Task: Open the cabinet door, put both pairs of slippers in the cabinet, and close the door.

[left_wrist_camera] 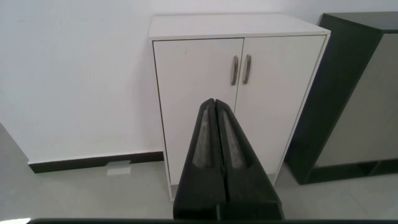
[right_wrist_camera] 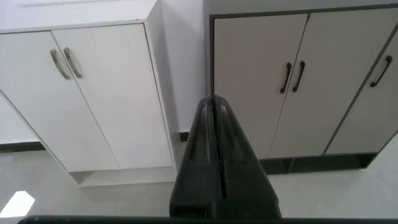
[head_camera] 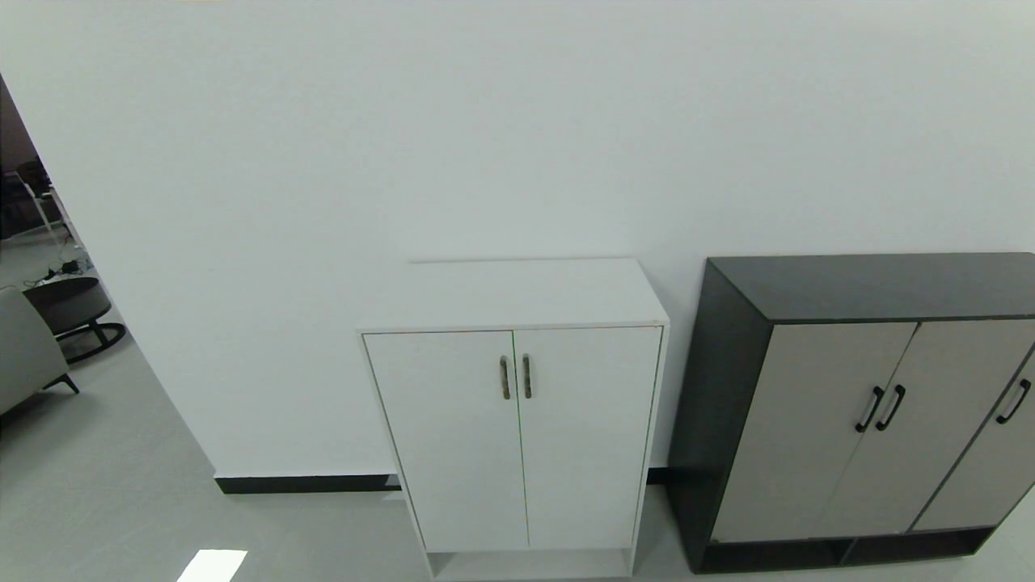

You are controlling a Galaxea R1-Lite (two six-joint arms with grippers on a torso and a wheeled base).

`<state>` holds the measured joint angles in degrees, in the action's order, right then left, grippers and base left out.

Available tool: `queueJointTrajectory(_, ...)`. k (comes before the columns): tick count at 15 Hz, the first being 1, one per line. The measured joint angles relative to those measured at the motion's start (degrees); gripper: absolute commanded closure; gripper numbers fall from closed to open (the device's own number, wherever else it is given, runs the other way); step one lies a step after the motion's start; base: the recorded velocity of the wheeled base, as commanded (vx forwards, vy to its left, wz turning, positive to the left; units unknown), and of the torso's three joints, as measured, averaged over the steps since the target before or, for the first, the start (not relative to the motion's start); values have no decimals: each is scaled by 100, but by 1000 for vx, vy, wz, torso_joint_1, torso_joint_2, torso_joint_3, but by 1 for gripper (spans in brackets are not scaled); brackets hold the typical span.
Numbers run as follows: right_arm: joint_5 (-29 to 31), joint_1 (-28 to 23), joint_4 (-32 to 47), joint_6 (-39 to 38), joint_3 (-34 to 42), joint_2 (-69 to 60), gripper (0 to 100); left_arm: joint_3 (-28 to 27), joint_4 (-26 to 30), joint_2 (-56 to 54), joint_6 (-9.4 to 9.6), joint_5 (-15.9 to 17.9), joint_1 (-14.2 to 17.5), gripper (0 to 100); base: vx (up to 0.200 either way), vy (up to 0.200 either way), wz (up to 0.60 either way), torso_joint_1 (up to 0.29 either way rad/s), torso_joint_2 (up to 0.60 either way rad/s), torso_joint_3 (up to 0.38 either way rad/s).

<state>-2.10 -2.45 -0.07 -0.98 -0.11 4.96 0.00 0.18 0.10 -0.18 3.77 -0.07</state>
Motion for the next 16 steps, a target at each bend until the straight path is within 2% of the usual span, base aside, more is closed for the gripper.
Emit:
queueJointTrajectory(4, -1, 711, 2, -9, 1, 74, 100, 0, -2, 0, -4, -7, -2, 100, 0, 0, 0, 0, 0, 0)
queueJointTrajectory(12, 207, 827, -24, -307, 1, 51, 100, 0, 0, 0, -6, 0, 0, 100, 0, 0, 0, 0, 0, 0)
queueJointTrajectory(16, 205, 1104, -24, -272, 1, 55, 100, 0, -2, 0, -6, 2, 0, 100, 0, 0, 0, 0, 0, 0)
